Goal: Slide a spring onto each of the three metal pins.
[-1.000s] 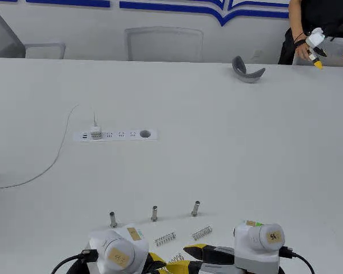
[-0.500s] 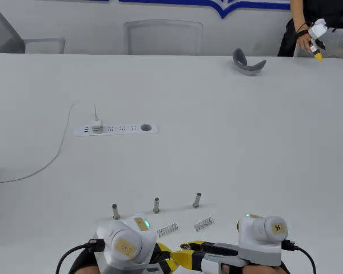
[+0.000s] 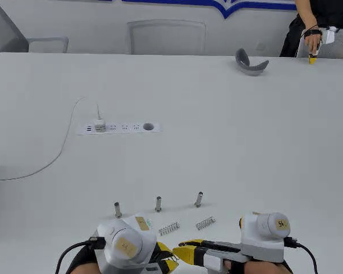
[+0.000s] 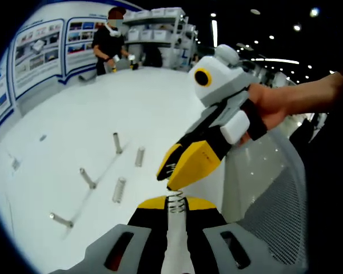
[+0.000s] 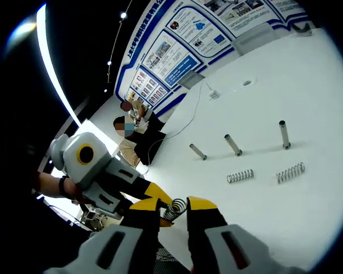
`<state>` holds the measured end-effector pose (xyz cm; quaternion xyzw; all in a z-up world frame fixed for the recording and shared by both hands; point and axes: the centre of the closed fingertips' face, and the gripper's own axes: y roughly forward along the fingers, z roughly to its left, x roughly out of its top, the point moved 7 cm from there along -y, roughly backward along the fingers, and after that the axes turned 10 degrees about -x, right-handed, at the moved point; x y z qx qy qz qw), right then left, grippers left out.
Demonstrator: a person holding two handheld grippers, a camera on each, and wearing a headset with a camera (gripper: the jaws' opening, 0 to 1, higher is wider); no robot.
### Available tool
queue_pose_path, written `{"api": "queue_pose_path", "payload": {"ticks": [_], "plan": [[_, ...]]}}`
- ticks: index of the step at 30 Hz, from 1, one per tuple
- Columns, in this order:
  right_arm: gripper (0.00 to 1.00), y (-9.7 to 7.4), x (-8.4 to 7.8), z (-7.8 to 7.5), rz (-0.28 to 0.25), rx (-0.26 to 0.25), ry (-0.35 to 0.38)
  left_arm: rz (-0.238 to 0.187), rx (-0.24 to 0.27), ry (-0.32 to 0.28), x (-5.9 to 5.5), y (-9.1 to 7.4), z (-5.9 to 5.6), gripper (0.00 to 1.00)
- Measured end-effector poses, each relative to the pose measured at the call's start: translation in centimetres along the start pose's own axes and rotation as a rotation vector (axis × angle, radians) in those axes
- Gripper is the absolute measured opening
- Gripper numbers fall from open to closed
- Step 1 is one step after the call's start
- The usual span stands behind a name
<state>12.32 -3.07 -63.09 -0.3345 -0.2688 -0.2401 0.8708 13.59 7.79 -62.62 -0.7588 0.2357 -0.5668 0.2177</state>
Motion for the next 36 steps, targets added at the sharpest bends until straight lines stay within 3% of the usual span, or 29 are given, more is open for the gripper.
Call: {"api": "queue_pose_path", "payload": {"ticks": [5,11,17,26,31,36], "plan": [[0.13,-0.2,0.0,-0.1,0.01,-0.001,0.001,-0.004,-0.015,0.014,0.2,0.0,-0.2,0.1],[0.12,-0.7,0.6,0.4,0.011,0.027,0.005,-0.042,-0.034,-0.008,0.7,-0.4,0.2,0.1],[0.12,-1.2,2.2,1.3,0.023,0.041,-0.069,-0.09,-0.051,0.0,1.8,-1.0,0.6,0.1],[0.12,-2.0,5.8,3.1,0.151,0.09,-0.353,-0.198,-0.109,-0.01,3.9,-2.5,1.0,0.1],[0.12,-2.1,6.9,4.1,0.257,0.126,-0.52,-0.22,-0.134,0.013,4.5,-3.0,0.9,0.1],[0.12,-2.0,7.5,5.0,0.329,0.16,-0.638,-0.235,-0.146,0.024,4.9,-3.3,0.7,0.1]]}}
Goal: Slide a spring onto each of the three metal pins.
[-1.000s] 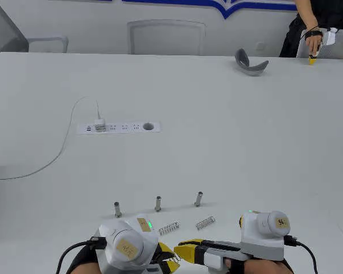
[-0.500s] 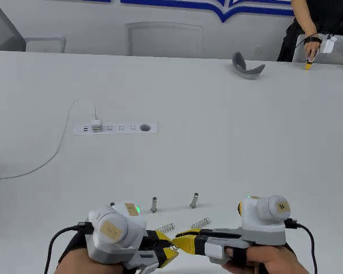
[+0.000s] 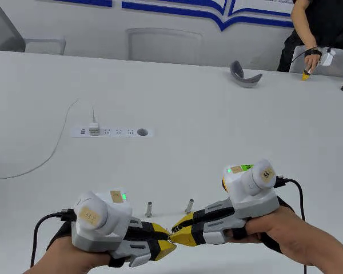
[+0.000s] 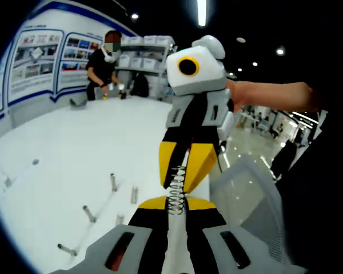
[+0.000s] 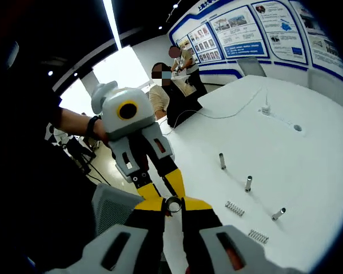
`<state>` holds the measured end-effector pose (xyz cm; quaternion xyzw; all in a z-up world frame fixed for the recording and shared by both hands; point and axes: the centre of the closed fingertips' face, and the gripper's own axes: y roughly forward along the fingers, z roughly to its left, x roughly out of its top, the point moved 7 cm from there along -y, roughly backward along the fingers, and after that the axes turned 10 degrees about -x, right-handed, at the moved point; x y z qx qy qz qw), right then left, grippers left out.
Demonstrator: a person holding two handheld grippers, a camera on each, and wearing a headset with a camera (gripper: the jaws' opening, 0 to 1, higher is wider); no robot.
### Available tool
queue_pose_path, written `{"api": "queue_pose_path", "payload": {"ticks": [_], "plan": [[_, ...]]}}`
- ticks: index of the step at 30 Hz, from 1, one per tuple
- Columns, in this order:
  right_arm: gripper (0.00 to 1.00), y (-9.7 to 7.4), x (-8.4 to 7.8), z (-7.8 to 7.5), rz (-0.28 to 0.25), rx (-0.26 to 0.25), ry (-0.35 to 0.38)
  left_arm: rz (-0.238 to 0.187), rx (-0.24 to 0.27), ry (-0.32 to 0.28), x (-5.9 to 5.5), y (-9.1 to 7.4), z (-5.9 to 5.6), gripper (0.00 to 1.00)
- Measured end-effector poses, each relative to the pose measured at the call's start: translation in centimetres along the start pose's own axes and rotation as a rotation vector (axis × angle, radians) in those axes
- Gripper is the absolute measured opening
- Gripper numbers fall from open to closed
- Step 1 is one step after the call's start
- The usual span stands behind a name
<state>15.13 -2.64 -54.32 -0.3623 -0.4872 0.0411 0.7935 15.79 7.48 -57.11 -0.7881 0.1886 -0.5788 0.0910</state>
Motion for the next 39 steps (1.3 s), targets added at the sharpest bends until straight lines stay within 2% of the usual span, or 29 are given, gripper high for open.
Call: {"api": "queue_pose_path", "payload": {"ticks": [4,7,15,19,23,34,39], "plan": [[0.12,0.1,0.4,0.2,0.047,0.025,-0.06,-0.004,-0.009,0.011,0.1,-0.2,-0.2,0.1],[0.12,0.1,0.7,0.5,0.1,0.053,-0.14,-0.006,-0.02,0.023,0.1,-0.3,-0.4,0.1],[0.13,0.5,1.4,0.7,0.148,0.079,-0.2,-0.002,-0.022,0.042,0.5,-0.7,-0.5,0.1],[0.13,0.8,1.2,0.7,0.154,0.093,-0.199,0.008,-0.024,0.047,0.2,-0.9,-0.7,0.1],[0.12,1.4,0.9,1.5,0.159,0.11,-0.219,0.029,-0.039,0.064,-0.4,-1.1,-1.1,0.1],[0.12,3.2,0.6,2.1,0.154,0.088,-0.201,0.034,-0.016,0.077,-2.1,-2.3,-0.9,0.11],[0.12,3.9,0.5,2.1,0.166,0.075,-0.195,0.033,0.016,0.055,-3.0,-3.0,-0.4,0.18]]}}
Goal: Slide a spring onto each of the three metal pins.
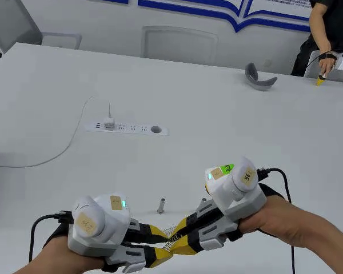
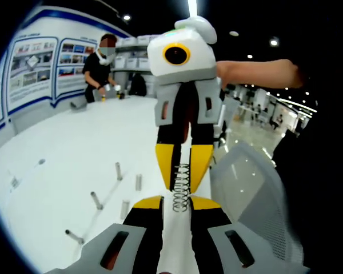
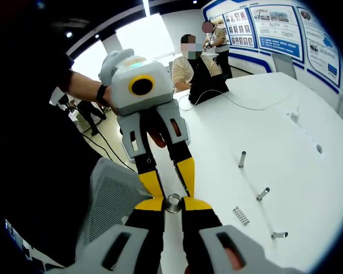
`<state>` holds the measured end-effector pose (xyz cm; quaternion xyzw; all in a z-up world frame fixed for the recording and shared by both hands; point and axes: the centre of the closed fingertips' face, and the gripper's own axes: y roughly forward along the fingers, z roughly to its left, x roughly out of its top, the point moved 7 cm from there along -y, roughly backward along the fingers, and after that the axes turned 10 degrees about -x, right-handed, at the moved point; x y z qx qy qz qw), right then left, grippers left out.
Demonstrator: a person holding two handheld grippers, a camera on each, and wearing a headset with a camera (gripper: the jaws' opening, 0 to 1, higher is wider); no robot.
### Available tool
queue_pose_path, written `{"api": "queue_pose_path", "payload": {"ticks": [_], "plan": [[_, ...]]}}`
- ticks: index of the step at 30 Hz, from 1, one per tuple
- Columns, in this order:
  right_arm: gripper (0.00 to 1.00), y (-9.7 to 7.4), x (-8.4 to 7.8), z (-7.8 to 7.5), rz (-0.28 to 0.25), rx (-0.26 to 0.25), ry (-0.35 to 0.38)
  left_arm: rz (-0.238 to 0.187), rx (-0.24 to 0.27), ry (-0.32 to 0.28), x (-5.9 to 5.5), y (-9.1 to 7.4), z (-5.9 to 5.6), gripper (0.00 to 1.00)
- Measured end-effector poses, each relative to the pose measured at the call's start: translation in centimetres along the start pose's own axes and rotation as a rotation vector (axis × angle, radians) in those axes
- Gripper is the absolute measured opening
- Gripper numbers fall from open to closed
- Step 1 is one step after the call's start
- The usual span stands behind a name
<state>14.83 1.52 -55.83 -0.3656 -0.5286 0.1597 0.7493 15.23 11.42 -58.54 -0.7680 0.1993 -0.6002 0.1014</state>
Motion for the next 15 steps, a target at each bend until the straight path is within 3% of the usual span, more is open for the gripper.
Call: {"api": "queue_pose_path", "payload": {"ticks": [7,15], "plan": [[0.12,0.9,-0.6,-0.1,0.012,-0.028,0.046,0.008,0.026,-0.025,-1.6,-1.2,0.4,0.17],[0.12,2.0,-1.7,-0.1,0.012,-0.067,0.079,-0.014,0.076,-0.08,-2.8,-2.7,0.9,0.19]]}}
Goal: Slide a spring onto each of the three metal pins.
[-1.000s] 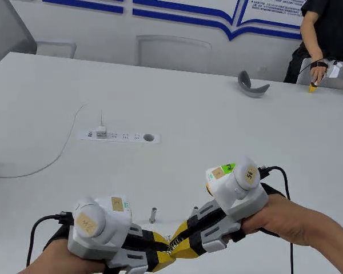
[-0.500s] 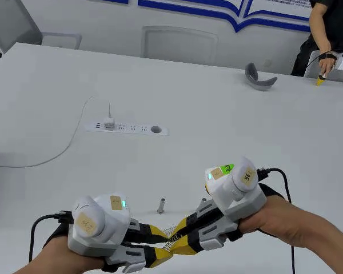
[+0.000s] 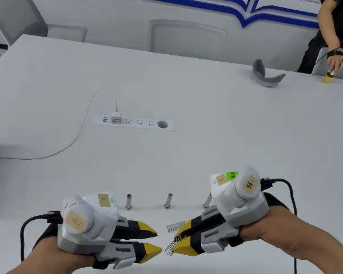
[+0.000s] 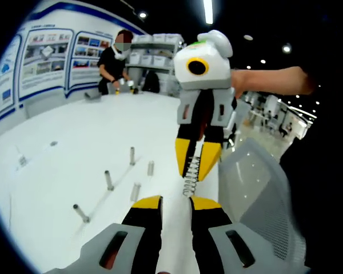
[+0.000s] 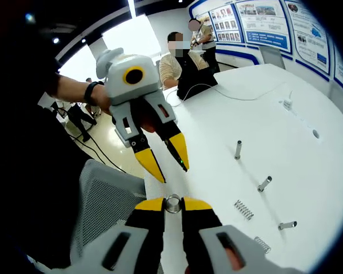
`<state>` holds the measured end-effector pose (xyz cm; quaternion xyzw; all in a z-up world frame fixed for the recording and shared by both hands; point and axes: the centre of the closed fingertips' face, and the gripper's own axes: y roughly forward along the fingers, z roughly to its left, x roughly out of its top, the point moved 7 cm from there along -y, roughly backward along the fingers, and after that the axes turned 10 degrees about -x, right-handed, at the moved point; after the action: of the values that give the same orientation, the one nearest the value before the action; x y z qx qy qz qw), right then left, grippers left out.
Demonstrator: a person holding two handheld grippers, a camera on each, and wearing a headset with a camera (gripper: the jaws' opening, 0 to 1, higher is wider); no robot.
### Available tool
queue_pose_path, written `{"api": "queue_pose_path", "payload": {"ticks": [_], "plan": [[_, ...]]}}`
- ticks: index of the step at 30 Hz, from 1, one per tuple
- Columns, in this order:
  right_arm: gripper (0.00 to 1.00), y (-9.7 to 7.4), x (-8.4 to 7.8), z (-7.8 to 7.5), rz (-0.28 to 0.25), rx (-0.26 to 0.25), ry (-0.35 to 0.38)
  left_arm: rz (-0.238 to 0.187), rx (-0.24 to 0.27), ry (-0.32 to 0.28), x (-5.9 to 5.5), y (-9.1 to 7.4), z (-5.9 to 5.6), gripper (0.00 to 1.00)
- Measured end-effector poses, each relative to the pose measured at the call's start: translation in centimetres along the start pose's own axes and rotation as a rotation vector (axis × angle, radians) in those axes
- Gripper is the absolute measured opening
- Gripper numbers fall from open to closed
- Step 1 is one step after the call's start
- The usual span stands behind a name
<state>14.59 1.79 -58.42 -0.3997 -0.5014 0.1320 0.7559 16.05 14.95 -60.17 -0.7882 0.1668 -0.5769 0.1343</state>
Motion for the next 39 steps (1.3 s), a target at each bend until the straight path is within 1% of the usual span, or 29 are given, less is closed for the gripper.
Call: {"api": "queue_pose_path", "payload": {"ticks": [5,7,8,10,13,19,21,28,30,35,39], "plan": [[0.12,0.5,-0.4,-0.4,0.015,-0.03,0.01,-0.006,0.053,-0.031,-0.9,-1.0,0.8,0.21],[0.12,0.6,-0.3,-0.6,0.016,-0.042,0.012,-0.012,0.071,-0.048,-1.3,-1.4,1.2,0.22],[0.12,0.7,-0.2,-0.8,0.015,-0.049,0.013,-0.012,0.091,-0.056,-1.5,-1.7,1.5,0.23],[0.12,0.8,-0.1,-1.1,0.015,-0.06,0.014,-0.005,0.11,-0.066,-1.9,-2.0,1.7,0.26],[0.12,1.1,0.2,-1.7,0.019,-0.083,0.017,-0.011,0.148,-0.093,-2.6,-2.6,2.3,0.29],[0.12,1.6,0.5,-2.6,0.04,-0.118,0.012,-0.021,0.203,-0.123,-3.4,-3.8,3.1,0.34],[0.12,1.8,0.7,-2.8,0.045,-0.123,0.01,-0.024,0.218,-0.132,-3.6,-4.2,3.4,0.37],[0.12,2.7,1.4,-3.7,0.062,-0.137,-0.002,-0.037,0.278,-0.16,-4.4,-5.4,4.4,0.43],[0.12,2.9,1.5,-3.8,0.067,-0.136,-0.006,-0.041,0.296,-0.166,-4.4,-5.6,4.5,0.44],[0.12,3.7,1.8,-4.5,0.084,-0.144,-0.014,-0.035,0.334,-0.174,-5.0,-6.4,5.1,0.47],[0.12,4.2,2.3,-5.1,0.092,-0.145,-0.015,-0.035,0.369,-0.193,-5.5,-6.9,5.5,0.51]]}}
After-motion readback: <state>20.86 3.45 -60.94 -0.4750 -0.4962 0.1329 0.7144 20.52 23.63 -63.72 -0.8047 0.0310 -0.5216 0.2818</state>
